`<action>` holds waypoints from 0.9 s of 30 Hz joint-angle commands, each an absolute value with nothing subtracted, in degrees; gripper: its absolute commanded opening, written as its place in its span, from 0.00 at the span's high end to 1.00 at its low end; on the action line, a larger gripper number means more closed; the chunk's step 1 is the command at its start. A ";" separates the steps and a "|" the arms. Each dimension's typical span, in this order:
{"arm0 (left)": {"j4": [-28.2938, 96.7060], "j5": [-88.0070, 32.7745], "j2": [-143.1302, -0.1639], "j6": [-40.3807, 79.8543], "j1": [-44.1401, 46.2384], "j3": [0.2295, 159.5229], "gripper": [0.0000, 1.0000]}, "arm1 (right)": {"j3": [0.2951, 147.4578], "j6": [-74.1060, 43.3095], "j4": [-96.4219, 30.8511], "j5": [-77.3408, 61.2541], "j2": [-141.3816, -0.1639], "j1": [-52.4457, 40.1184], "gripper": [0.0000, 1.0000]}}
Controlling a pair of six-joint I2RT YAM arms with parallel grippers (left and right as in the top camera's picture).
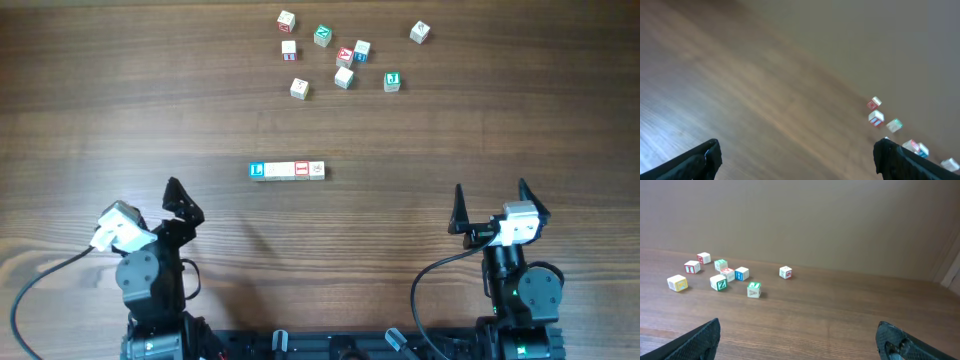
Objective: Form a horizontal line
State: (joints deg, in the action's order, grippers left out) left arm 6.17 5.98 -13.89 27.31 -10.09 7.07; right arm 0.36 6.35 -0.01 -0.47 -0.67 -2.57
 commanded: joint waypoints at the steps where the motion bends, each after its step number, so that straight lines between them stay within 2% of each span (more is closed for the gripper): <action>1: 3.01 6.28 -10.85 27.27 -8.75 4.54 0.00 | 0.30 7.16 0.19 -1.41 -0.21 -2.28 0.00; 11: 2.68 5.39 -0.16 27.44 -6.85 0.34 0.00 | 0.30 7.16 0.19 -1.41 -0.21 -2.28 0.00; 27: 3.60 5.61 -0.16 27.42 -6.85 0.34 0.00 | 0.30 7.16 0.19 -1.41 -0.21 -2.28 0.01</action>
